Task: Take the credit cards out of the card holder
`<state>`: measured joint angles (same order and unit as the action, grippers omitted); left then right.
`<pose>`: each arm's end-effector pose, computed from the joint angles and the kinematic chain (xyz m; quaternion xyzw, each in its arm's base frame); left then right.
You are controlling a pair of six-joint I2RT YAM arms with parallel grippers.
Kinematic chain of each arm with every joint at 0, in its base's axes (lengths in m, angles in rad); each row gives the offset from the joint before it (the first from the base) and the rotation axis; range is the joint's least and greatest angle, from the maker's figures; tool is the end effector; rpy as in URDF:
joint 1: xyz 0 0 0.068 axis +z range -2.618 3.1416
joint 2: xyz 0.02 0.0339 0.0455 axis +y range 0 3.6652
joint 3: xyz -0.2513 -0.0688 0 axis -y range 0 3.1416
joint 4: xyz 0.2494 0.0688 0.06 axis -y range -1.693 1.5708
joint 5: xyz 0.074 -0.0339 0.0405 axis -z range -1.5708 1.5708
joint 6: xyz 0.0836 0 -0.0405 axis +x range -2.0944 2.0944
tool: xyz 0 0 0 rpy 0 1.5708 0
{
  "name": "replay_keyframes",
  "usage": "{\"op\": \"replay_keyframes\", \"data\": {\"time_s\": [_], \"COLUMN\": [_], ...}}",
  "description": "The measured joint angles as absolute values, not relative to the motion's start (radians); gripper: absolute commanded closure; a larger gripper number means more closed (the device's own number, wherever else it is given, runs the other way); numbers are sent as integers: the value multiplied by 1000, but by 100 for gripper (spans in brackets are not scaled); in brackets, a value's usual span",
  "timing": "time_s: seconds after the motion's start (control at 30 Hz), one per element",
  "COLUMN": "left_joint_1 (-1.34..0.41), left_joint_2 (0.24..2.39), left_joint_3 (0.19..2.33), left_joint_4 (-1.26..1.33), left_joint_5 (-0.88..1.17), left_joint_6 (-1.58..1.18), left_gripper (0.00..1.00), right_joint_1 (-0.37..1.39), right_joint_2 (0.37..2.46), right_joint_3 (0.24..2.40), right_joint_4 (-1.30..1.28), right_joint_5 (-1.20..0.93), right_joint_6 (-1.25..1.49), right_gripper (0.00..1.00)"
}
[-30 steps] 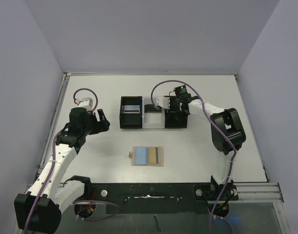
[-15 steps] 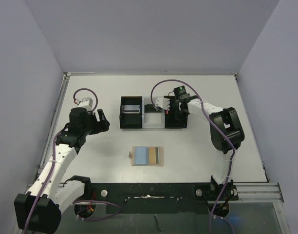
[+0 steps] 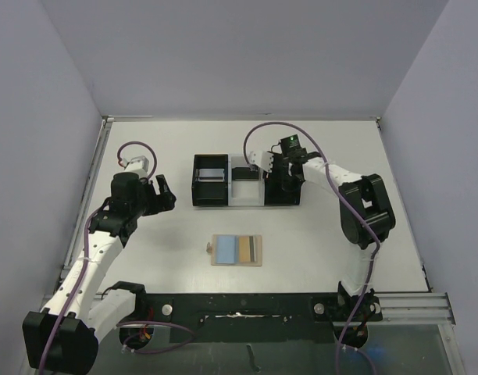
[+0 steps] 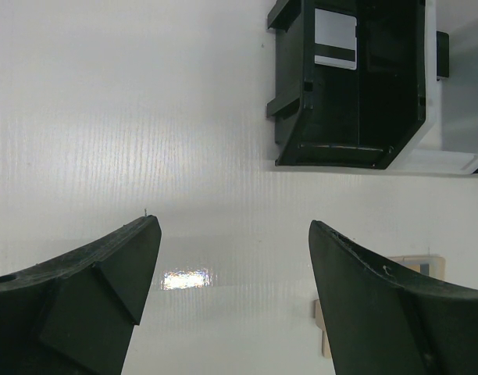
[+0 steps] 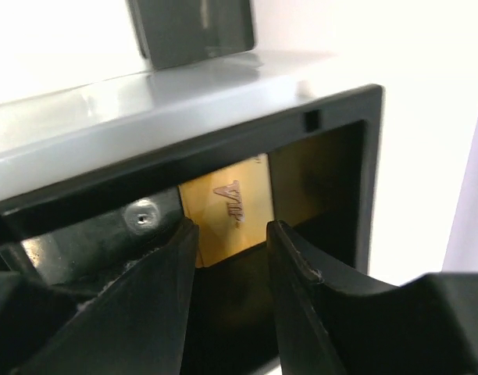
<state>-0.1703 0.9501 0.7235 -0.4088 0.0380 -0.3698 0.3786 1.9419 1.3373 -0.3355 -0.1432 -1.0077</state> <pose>0.2529 -0.0467 0.2269 -0.0804 0.8889 -0.1366 0.4299 0.4071 0.1748 0.1287 -0.6230 0.7153 -0.0310 0.3152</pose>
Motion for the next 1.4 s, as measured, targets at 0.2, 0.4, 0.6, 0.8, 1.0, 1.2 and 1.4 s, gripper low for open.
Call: {"op": "replay_keyframes", "data": {"time_s": [0.2, 0.4, 0.6, 0.8, 1.0, 1.2, 1.4], "left_joint_1": [-170, -170, -170, -168, -168, -173, -334], "left_joint_2": [950, 950, 960, 965, 1013, 1078, 1134], "left_joint_3": [723, 723, 723, 723, 715, 700, 696], "left_joint_4": [-409, -408, -408, -406, -359, -330, -267], "left_joint_5": [38, 39, 51, 72, 201, 350, 418], "left_joint_6": [-369, -369, -369, -369, -362, -357, -392], "left_gripper": [24, 24, 20, 18, 19, 24, 30], "right_joint_1": [378, 373, 366, 339, 297, 413, 585], "right_joint_2": [1792, 1470, 1193, 1046, 939, 797, 772], "right_joint_3": [1287, 1045, 765, 653, 568, 323, 306], "right_joint_4": [-239, 30, 291, 280, 139, 87, 32], "right_joint_5": [-150, -127, -82, 154, 165, 94, 119], "right_joint_6": [-897, -645, -363, 104, 506, 805, 936], "right_gripper": [55, 7, 2, 2, 2, 1, 3]}}
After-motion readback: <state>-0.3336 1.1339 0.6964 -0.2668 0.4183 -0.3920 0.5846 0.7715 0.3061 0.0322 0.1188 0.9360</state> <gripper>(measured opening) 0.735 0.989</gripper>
